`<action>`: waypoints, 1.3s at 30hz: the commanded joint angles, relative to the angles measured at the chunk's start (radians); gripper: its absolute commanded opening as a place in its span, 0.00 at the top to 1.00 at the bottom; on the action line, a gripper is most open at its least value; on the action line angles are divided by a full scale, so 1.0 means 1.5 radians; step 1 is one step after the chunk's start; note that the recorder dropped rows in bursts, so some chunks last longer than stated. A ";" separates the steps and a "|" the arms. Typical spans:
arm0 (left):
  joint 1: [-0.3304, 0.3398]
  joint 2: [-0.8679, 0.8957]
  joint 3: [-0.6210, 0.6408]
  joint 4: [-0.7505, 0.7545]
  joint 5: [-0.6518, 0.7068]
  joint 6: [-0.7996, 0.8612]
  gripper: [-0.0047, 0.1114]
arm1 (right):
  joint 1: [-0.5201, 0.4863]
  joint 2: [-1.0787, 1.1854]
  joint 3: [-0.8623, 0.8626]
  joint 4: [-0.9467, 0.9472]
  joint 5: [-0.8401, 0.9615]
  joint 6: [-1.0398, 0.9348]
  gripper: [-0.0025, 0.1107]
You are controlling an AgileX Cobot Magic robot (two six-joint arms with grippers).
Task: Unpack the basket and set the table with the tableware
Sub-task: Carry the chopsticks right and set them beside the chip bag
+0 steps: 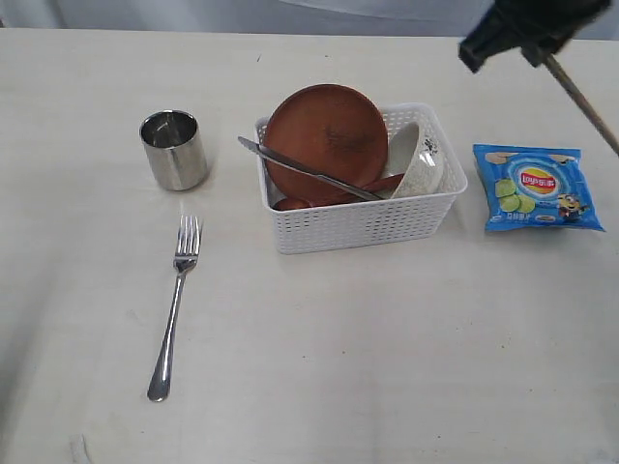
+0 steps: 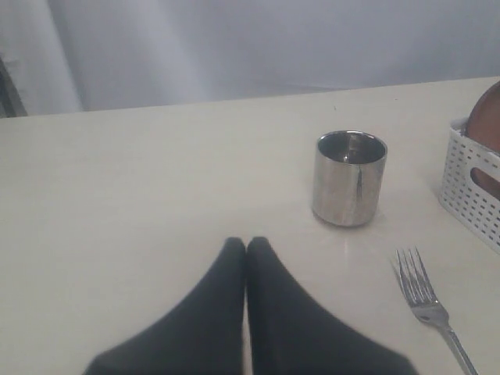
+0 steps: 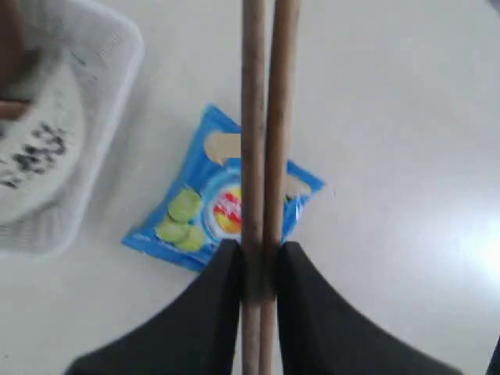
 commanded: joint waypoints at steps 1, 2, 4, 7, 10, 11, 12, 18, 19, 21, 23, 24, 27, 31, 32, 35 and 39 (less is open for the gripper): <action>-0.004 -0.002 0.002 -0.002 -0.006 -0.003 0.96 | -0.148 -0.014 0.116 0.009 0.010 0.078 0.98; -0.004 -0.002 0.002 -0.002 -0.006 -0.003 0.96 | -0.183 -0.014 0.152 0.026 0.010 0.083 0.98; -0.004 -0.002 0.002 -0.002 -0.006 -0.003 0.96 | -0.246 -0.011 0.207 0.066 -0.006 0.083 0.98; -0.004 -0.002 0.002 -0.002 -0.006 -0.003 0.96 | -0.308 -0.011 0.253 0.087 -0.068 0.083 0.98; -0.004 -0.002 0.002 -0.002 -0.006 -0.003 0.96 | -0.342 -0.011 0.278 0.089 -0.136 0.081 0.98; -0.004 -0.002 0.002 -0.002 -0.006 -0.003 0.96 | -0.347 -0.009 0.284 0.089 -0.166 0.081 0.98; -0.004 -0.002 0.002 -0.002 -0.006 -0.003 0.96 | -0.350 -0.006 0.288 0.092 -0.186 0.081 0.98; -0.004 -0.002 0.002 -0.002 -0.006 -0.003 0.96 | -0.350 0.074 0.287 0.164 -0.231 0.081 0.98; -0.004 -0.002 0.002 -0.002 -0.006 -0.003 0.96 | -0.350 0.091 0.287 0.162 -0.236 0.084 0.98; -0.004 -0.002 0.002 -0.002 -0.006 -0.003 0.96 | -0.352 0.118 0.284 0.131 -0.239 0.113 0.98; -0.004 -0.002 0.002 -0.002 -0.006 -0.003 0.96 | -0.352 0.145 0.271 0.090 -0.238 0.149 0.98; -0.004 -0.002 0.002 -0.002 -0.006 -0.003 0.96 | -0.352 0.153 0.264 0.085 -0.238 0.150 0.98; -0.004 -0.002 0.002 -0.002 -0.006 -0.003 0.96 | -0.352 0.177 0.248 0.085 -0.263 0.149 0.98; -0.004 -0.002 0.002 -0.002 -0.006 -0.003 0.96 | -0.352 0.196 0.233 0.085 -0.301 0.150 0.98; -0.004 -0.002 0.002 -0.002 -0.006 -0.003 0.96 | -0.352 0.200 0.230 0.085 -0.314 0.150 0.98; -0.004 -0.002 0.002 -0.002 -0.006 -0.003 0.96 | -0.352 0.218 0.224 0.086 -0.318 0.156 0.98; -0.004 -0.002 0.002 -0.002 -0.006 -0.003 0.96 | -0.352 0.242 0.213 0.086 -0.298 0.156 0.98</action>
